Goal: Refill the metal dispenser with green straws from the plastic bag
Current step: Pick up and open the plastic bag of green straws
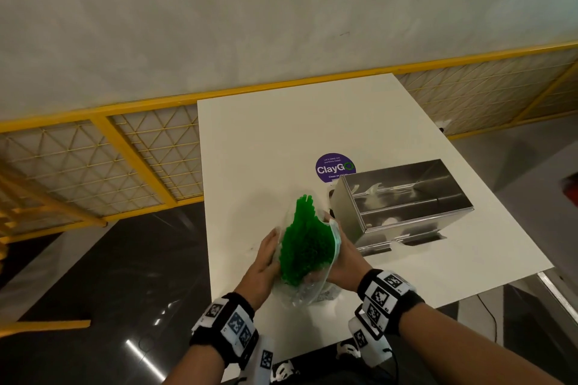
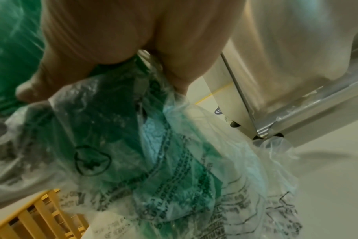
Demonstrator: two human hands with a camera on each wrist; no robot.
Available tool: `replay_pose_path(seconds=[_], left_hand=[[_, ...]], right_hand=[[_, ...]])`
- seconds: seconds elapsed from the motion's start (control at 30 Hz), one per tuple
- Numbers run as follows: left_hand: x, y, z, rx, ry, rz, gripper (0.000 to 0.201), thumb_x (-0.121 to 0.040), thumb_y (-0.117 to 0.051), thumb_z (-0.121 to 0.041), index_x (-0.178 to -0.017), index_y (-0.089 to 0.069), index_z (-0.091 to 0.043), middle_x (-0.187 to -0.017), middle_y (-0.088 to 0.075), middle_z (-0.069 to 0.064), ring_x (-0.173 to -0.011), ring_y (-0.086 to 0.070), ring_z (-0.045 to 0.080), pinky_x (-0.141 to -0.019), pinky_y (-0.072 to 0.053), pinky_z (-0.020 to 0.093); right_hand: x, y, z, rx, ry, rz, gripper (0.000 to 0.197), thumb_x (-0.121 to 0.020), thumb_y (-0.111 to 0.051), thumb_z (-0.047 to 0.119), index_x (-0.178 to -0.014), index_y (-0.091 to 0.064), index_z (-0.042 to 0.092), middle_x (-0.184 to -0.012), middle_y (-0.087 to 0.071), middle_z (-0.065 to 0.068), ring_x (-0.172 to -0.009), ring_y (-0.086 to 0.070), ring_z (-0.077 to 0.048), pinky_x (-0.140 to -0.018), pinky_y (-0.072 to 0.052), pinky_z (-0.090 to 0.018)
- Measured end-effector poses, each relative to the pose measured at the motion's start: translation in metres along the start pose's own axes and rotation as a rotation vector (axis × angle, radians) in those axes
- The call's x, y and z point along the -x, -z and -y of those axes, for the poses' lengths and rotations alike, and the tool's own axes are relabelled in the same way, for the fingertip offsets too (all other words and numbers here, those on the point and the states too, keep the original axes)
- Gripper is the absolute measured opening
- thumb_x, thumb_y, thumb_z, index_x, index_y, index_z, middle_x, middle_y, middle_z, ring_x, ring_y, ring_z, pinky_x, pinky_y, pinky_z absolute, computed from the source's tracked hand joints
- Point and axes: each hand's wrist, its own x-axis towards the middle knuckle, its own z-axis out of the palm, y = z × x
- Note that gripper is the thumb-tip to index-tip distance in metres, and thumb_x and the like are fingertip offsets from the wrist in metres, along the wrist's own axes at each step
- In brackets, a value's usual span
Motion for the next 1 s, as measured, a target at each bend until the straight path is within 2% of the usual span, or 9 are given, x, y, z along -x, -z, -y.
replay_pose_path(seconds=[0.07,0.2,0.37,0.43,0.5,0.57,0.73,0.87,1.0], left_hand=[[0.002,0.008,-0.005,0.224,0.076,0.174,0.072,-0.074,-0.053,-0.005,-0.138,-0.034,-0.034,-0.138,-0.046,-0.010,-0.127,-0.045,0.007,-0.101,-0.044,0.030],[-0.003,0.015,-0.012,-0.064,0.038,0.382,0.106,-0.059,-0.085,-0.008,-0.138,-0.020,-0.038,-0.140,-0.038,-0.010,-0.127,-0.042,0.000,-0.098,-0.044,0.021],[-0.010,-0.002,-0.016,-0.186,-0.090,0.149,0.112,-0.049,-0.092,-0.007,-0.127,-0.022,-0.046,-0.132,-0.038,-0.015,-0.122,-0.039,-0.011,-0.098,-0.042,0.013],[-0.013,-0.005,-0.015,-0.050,-0.058,0.128,0.115,-0.046,-0.092,-0.008,-0.129,-0.024,-0.049,-0.132,-0.043,-0.011,-0.126,-0.043,0.002,-0.096,-0.048,0.023],[-0.013,-0.006,-0.015,0.091,0.007,0.120,0.104,-0.047,-0.091,-0.007,-0.126,-0.036,-0.047,-0.127,-0.049,-0.004,-0.125,-0.047,0.024,-0.088,-0.054,0.034],[-0.014,-0.004,-0.014,0.087,0.053,0.080,0.092,-0.042,-0.094,-0.020,-0.119,-0.045,-0.035,-0.119,-0.054,-0.005,-0.113,-0.055,0.021,-0.087,-0.054,0.040],[-0.018,0.003,0.001,-0.212,-0.031,-0.045,0.100,-0.030,-0.093,-0.049,-0.117,-0.046,-0.030,-0.122,-0.055,-0.008,-0.116,-0.053,0.011,-0.097,-0.049,0.033],[-0.022,0.001,0.013,-0.394,0.012,-0.047,0.125,-0.033,-0.086,-0.061,-0.138,-0.026,-0.030,-0.144,-0.033,0.002,-0.135,-0.033,0.021,-0.114,-0.029,0.044],[-0.028,-0.002,0.014,-0.313,0.060,-0.008,0.107,-0.035,-0.088,-0.060,-0.126,-0.048,-0.022,-0.121,-0.058,-0.006,-0.114,-0.055,0.010,-0.098,-0.049,0.037]], right_hand=[[0.000,0.001,0.000,0.015,-0.020,0.003,0.093,-0.054,-0.089,0.030,-0.123,-0.027,0.040,-0.123,-0.045,0.014,-0.115,-0.049,0.006,-0.099,-0.042,-0.011],[-0.002,0.001,-0.003,0.090,-0.044,-0.006,0.088,-0.058,-0.088,0.032,-0.122,-0.028,0.036,-0.120,-0.039,0.010,-0.110,-0.045,0.006,-0.095,-0.040,-0.004],[-0.006,-0.001,-0.009,0.161,-0.073,0.062,0.103,-0.060,-0.088,0.028,-0.141,-0.026,0.011,-0.123,-0.018,0.031,-0.111,-0.031,0.023,-0.094,-0.028,0.006],[-0.008,0.000,-0.008,0.175,-0.095,0.067,0.104,-0.061,-0.088,0.028,-0.141,-0.024,0.012,-0.122,-0.018,0.032,-0.110,-0.033,0.022,-0.100,-0.034,-0.004],[-0.007,0.002,-0.002,0.151,-0.119,0.093,0.104,-0.062,-0.088,0.027,-0.141,-0.022,0.017,-0.121,-0.022,0.032,-0.109,-0.037,0.018,-0.104,-0.039,-0.017],[-0.005,0.005,0.002,0.079,-0.121,0.144,0.098,-0.065,-0.086,0.024,-0.135,-0.018,0.035,-0.127,-0.027,0.029,-0.118,-0.037,0.014,-0.106,-0.038,-0.021],[0.004,0.019,0.007,0.248,-0.096,0.275,0.093,-0.070,-0.075,0.048,-0.131,-0.006,0.053,-0.151,0.001,0.019,-0.141,0.017,-0.009,-0.118,0.001,-0.039],[0.009,0.028,0.020,0.201,-0.171,0.262,0.079,-0.065,-0.070,0.047,-0.136,-0.041,0.027,-0.142,-0.024,0.000,-0.133,-0.027,-0.017,-0.115,-0.025,-0.029],[0.006,0.032,0.022,0.014,-0.233,0.166,0.042,-0.084,-0.067,0.006,-0.124,-0.055,0.006,-0.126,-0.044,-0.004,-0.115,-0.050,-0.020,-0.096,-0.047,-0.022]])
